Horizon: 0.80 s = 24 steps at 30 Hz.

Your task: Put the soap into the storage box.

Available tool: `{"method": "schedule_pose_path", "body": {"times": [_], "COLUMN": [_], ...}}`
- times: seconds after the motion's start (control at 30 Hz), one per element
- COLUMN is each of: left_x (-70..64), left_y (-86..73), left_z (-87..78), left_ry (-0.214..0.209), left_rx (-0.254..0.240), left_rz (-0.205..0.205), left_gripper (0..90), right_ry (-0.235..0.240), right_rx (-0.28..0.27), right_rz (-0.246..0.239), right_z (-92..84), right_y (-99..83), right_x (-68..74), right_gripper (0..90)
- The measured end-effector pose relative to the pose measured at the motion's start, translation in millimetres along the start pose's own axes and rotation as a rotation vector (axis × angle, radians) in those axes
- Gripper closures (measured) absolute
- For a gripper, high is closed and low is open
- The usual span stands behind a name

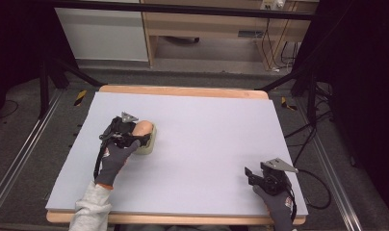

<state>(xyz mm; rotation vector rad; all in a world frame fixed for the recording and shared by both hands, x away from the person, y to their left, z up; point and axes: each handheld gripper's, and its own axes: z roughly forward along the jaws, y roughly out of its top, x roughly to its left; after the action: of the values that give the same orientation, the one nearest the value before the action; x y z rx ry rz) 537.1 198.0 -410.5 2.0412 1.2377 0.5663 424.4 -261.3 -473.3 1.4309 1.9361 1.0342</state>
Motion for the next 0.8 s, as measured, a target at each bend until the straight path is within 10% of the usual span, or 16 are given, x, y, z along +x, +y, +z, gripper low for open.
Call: {"method": "schedule_pose_path", "body": {"times": [0.8], "left_x": [9.0], "left_y": [-8.3], "left_z": [25.3], "left_ry": [0.020], "left_rx": [0.065], "left_rz": [-0.007], "left_gripper": [31.8], "right_ry": [0.002], "right_rx": [0.001], "right_rz": [0.002], "right_z": [0.5], "right_y": [0.1], "right_x": [0.1], "right_gripper": [33.3]}}
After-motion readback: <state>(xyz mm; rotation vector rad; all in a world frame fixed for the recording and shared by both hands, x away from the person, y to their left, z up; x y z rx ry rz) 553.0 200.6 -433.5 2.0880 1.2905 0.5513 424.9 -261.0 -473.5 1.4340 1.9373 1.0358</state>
